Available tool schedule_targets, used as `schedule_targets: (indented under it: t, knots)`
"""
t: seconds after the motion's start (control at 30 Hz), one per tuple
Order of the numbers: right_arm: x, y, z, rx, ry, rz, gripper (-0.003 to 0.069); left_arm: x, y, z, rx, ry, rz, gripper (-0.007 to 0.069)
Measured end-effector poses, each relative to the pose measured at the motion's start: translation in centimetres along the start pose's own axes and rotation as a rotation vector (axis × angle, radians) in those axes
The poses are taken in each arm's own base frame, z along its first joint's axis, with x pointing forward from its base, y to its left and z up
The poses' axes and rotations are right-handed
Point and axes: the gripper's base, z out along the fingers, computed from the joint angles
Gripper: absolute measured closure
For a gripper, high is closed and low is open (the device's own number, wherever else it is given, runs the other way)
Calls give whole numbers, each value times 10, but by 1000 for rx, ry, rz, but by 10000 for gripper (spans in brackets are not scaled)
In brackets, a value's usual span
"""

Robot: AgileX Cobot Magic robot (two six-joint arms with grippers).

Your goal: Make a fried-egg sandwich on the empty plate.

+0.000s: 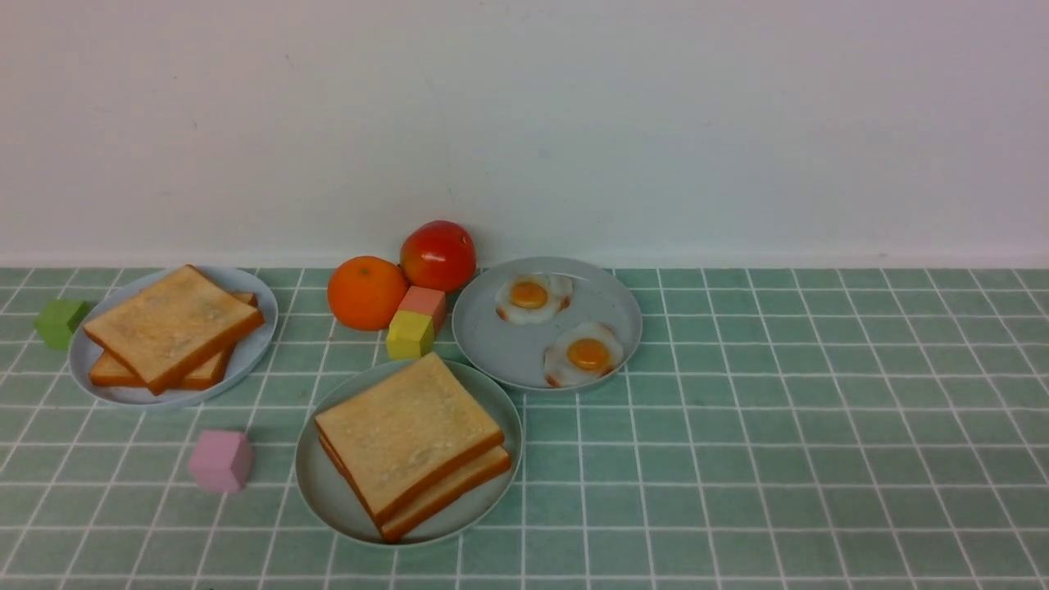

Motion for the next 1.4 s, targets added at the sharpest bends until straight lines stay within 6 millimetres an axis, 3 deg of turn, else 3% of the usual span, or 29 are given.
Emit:
schedule_targets:
  t: [0.03,0.4,0.63,0.77,0.97,1.2,1.4]
  knots:
    - [12,-3,3,-10,12,-8,595,1,0,0,-4,10,0,638]
    - [66,-24,9,82,176,-22,585,3,1,0,-13,30,2,638]
    - [59,-36,-2,263,5,45,667,3,1,0,-13,30,2,638]
    - [57,-38,-5,308,-45,54,673,3,1,0,-13,30,2,638]
    - [57,-38,-5,311,-45,40,673,3,1,0,-13,30,2,638]
    - [62,-35,-4,273,37,-146,673,3,1,0,-14,31,2,637]
    - [68,-35,-5,285,121,-205,673,3,1,0,-14,31,2,630]
